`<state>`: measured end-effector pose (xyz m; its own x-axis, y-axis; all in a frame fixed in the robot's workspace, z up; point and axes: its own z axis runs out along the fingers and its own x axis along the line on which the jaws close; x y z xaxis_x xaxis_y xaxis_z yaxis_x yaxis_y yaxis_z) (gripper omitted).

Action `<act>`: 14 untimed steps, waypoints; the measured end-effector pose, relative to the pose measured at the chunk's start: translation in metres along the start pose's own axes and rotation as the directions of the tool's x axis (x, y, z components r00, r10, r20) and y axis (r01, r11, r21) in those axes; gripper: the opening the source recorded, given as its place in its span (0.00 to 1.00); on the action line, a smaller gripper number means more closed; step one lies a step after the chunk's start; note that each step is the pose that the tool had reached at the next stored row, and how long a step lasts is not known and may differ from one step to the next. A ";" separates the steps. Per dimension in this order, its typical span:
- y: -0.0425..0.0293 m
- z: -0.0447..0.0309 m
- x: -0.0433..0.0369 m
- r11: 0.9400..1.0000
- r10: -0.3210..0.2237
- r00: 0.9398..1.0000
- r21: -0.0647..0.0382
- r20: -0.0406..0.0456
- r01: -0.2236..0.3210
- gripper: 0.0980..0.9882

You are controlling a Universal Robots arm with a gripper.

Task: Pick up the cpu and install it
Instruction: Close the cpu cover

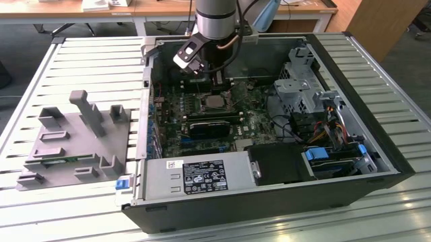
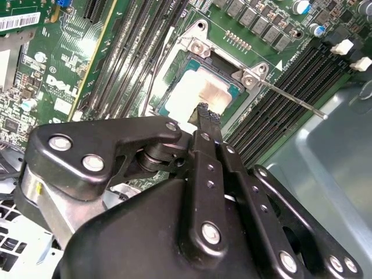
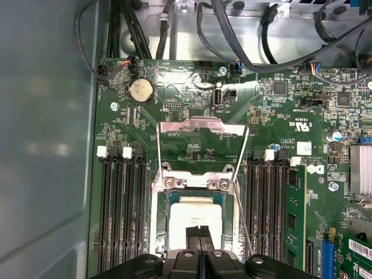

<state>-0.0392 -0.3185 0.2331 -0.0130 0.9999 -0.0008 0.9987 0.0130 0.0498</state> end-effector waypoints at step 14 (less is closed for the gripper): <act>0.0004 -0.0070 0.0000 1.000 0.000 1.000 0.000 -0.004 0.000 0.01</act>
<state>-0.0392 -0.3185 0.2401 -0.0129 0.9999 0.0035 0.9987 0.0128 0.0496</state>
